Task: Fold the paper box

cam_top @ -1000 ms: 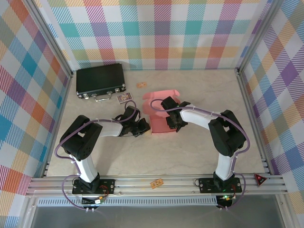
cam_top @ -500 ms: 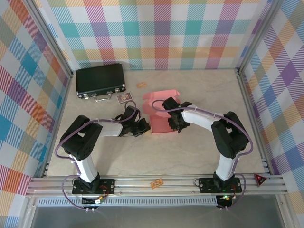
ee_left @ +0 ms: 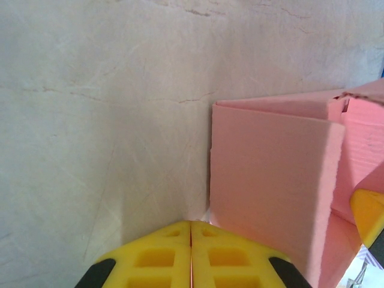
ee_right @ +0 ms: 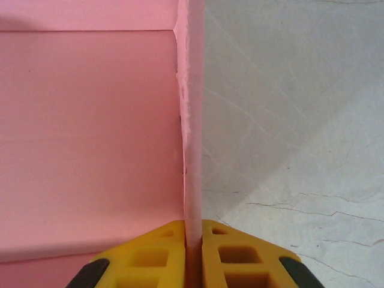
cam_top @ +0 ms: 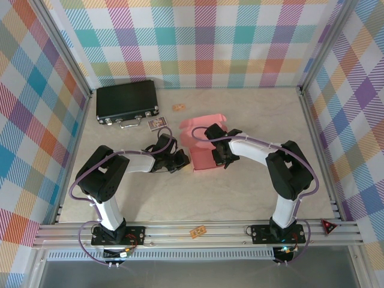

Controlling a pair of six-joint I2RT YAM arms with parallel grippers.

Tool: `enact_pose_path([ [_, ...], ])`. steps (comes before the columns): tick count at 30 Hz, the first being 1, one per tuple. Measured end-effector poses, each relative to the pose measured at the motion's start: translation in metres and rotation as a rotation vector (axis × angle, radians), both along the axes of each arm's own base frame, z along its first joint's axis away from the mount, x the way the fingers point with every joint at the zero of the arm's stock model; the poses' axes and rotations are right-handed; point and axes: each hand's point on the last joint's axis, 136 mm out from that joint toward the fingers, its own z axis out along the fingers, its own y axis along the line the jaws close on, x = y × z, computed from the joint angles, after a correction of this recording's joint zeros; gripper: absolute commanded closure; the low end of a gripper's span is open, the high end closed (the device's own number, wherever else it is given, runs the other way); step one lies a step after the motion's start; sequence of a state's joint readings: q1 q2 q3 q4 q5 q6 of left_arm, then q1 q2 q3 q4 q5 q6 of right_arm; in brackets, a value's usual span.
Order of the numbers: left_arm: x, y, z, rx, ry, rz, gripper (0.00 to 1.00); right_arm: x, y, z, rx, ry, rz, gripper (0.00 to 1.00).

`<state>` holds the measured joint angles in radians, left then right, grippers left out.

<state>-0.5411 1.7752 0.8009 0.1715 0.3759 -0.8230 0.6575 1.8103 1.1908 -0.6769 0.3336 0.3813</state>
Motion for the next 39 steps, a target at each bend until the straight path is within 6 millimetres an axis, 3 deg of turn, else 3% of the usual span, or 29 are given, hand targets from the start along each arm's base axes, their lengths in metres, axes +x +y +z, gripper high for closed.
enact_pose_path([
  [4, 0.000, 0.000, 0.000, 0.000, 0.000, 0.000, 0.92, 0.000, 0.000, 0.000, -0.001, -0.002, -0.003, 0.84],
  [13, 0.000, 0.000, 0.000, 0.005, 0.004, 0.001, 0.91, -0.005, -0.002, -0.002, 0.009, 0.013, -0.018, 0.68],
  [20, 0.001, 0.004, 0.002, 0.036, 0.001, 0.009, 0.88, -0.002, 0.002, 0.020, 0.063, -0.033, -0.024, 0.61],
  [25, 0.001, 0.014, 0.009, 0.084, -0.021, 0.021, 0.84, 0.006, 0.002, 0.051, 0.129, -0.119, -0.038, 0.57],
  [31, 0.004, 0.030, 0.036, 0.153, -0.109, 0.045, 0.77, 0.015, -0.031, 0.083, 0.204, -0.236, -0.128, 0.59],
  [35, 0.004, 0.048, 0.057, 0.220, -0.175, 0.071, 0.75, 0.032, -0.064, 0.081, 0.238, -0.231, -0.210, 0.61],
  [39, 0.000, 0.069, 0.069, 0.313, -0.218, 0.090, 0.75, 0.048, -0.088, 0.065, 0.245, -0.179, -0.228, 0.65],
])
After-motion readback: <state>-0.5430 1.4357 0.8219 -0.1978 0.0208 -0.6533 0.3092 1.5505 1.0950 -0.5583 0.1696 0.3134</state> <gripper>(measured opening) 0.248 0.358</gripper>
